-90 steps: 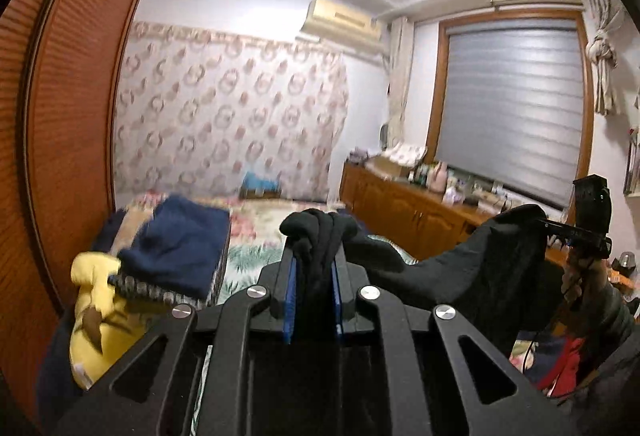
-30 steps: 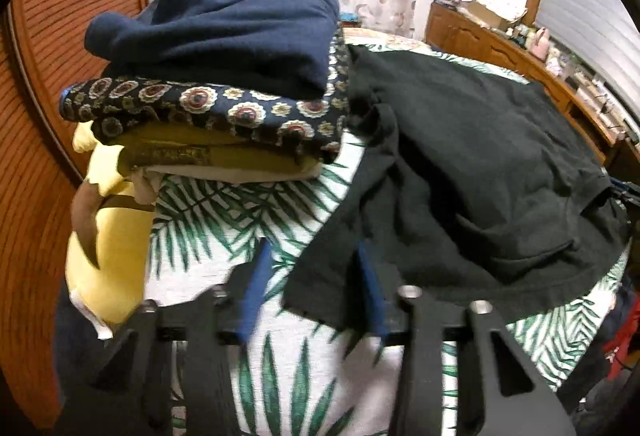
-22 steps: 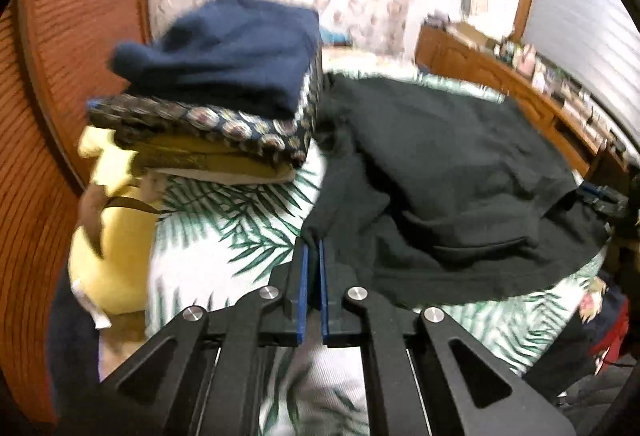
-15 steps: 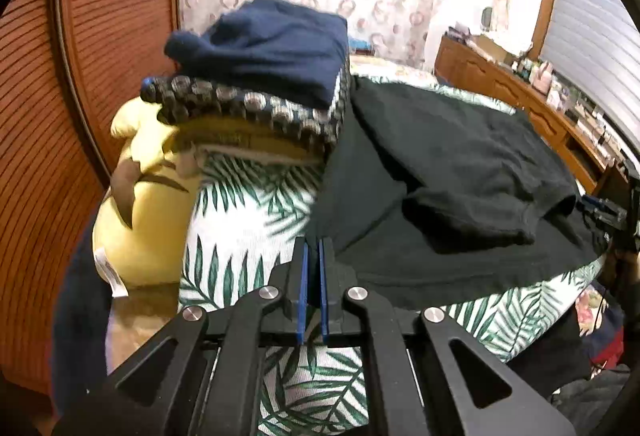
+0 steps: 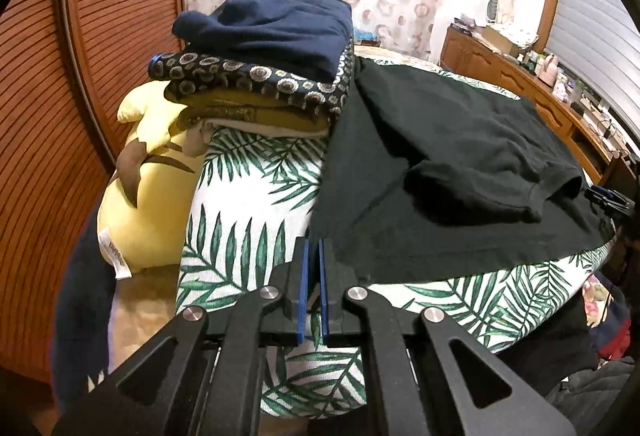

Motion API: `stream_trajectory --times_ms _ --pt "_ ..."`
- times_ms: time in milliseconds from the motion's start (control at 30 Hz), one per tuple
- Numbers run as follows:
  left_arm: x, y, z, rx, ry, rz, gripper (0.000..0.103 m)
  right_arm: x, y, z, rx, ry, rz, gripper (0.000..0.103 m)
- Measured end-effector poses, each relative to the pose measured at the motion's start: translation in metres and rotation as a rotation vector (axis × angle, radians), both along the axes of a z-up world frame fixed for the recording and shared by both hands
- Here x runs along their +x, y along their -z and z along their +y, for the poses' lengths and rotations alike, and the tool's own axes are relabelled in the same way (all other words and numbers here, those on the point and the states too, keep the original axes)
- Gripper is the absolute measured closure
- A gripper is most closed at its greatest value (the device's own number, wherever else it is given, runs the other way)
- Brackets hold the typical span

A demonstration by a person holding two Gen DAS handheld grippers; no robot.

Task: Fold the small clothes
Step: 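Open both grippers and release the folded shirt onto the bed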

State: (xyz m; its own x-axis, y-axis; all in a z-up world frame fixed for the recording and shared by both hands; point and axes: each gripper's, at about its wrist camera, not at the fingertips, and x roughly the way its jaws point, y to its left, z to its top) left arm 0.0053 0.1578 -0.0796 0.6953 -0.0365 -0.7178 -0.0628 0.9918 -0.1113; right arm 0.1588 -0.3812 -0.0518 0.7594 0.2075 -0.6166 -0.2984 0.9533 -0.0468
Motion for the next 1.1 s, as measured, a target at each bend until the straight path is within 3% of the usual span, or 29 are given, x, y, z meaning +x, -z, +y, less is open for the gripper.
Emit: stream_trajectory --times_ms 233,300,367,433,467,833,1000,1100 --pt "-0.006 -0.016 -0.008 0.002 0.002 -0.080 0.096 -0.017 -0.007 -0.012 0.038 0.018 0.032 0.043" --pt "-0.006 -0.023 -0.012 0.014 0.002 -0.102 0.083 -0.022 -0.012 -0.012 0.051 0.017 0.024 0.043" --pt "-0.005 -0.029 -0.017 0.017 0.012 -0.133 0.057 -0.023 -0.018 -0.011 0.073 0.005 0.016 0.043" --pt "-0.002 -0.034 -0.022 0.012 0.027 -0.148 0.037 -0.023 -0.022 -0.008 0.092 -0.006 0.008 0.043" --pt "0.001 -0.036 -0.024 0.010 0.033 -0.152 0.032 -0.022 -0.024 -0.007 0.101 -0.012 0.007 0.043" --pt "0.025 -0.035 -0.051 0.003 0.072 -0.153 0.032 -0.007 -0.024 0.017 0.107 -0.040 0.029 0.043" --pt "0.049 -0.027 -0.059 -0.040 0.101 -0.128 0.032 0.006 -0.023 0.016 0.135 -0.028 0.053 0.043" --pt "0.063 -0.025 -0.066 -0.051 0.119 -0.115 0.041 0.013 -0.023 0.016 0.149 -0.019 0.069 0.049"
